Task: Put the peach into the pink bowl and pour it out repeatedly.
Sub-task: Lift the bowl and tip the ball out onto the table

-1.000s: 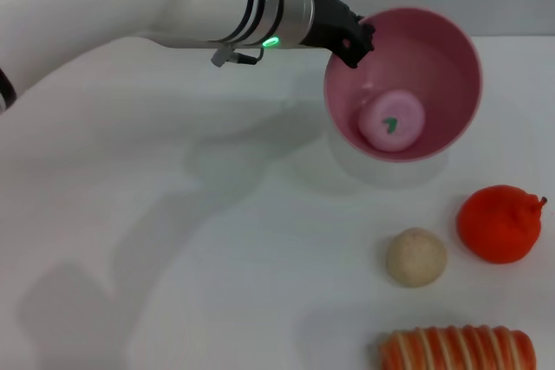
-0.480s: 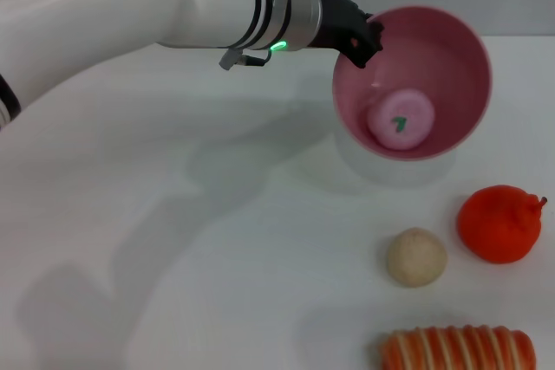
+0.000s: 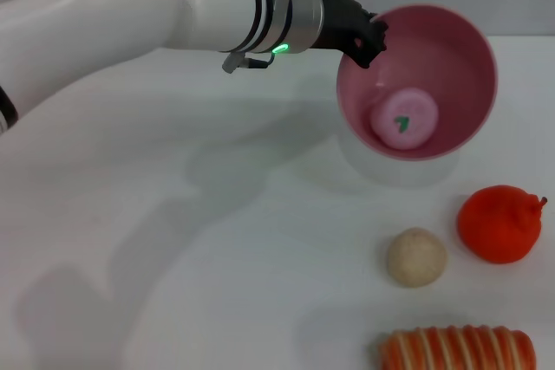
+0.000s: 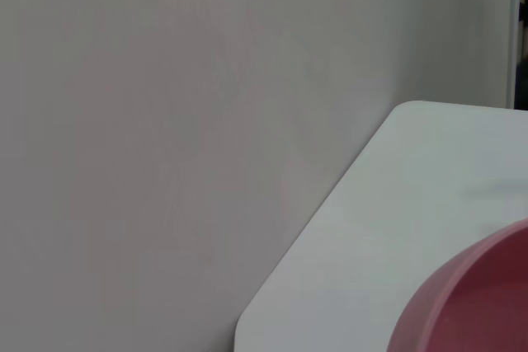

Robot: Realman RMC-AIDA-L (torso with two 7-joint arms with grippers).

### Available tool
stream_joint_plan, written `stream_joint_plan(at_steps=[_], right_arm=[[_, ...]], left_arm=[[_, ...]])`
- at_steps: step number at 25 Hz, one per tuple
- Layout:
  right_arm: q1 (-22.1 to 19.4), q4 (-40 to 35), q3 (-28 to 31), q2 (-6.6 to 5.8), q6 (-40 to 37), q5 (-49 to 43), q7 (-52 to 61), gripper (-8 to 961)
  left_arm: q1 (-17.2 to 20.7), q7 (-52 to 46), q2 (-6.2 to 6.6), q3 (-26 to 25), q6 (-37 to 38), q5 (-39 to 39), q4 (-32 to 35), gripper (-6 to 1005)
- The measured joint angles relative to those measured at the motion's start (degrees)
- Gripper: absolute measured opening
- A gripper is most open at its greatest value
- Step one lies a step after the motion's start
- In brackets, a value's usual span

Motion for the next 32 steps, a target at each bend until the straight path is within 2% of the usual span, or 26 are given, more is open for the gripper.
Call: stream_joint_plan(at_steps=[4,7,13,19,25,32], right_arm=[[-0.2,0.0,0.0,-0.01,0.0,0.0,0.0,521],[-0.4,0.0,0.4,-0.02,-0.4,0.0,0.2,520],[-1.1,0.0,0.0,0.12,-1.8,0.0,0.4,517],[-1.2,1.2,-1.1,0.42,-2.3,0.0,0.5,514],[-1.1,1.5,-1.7,0.37,-2.3,0.0,0.5,511],[-1.0,1.1,-1.7,0.26,-2.4,0.0,0.5,508]], left_arm=[[0.1,0.3,0.00,0.6,-1.1,0.1,0.1,41],[1.3,3.1,0.06,3.0,-6.1,0.1,1.0,41],[7.4,12.8,0.17,15.4,-25.6,0.5,7.0,41],[8.2,22.1,-0.11,22.7,-36.4,0.6,6.2,41],[7.6,23.7,-0.14,24.7,-44.3,0.6,3.9,41],[7.7,24.0,-0.18,24.8,-46.0,0.7,3.7,41]])
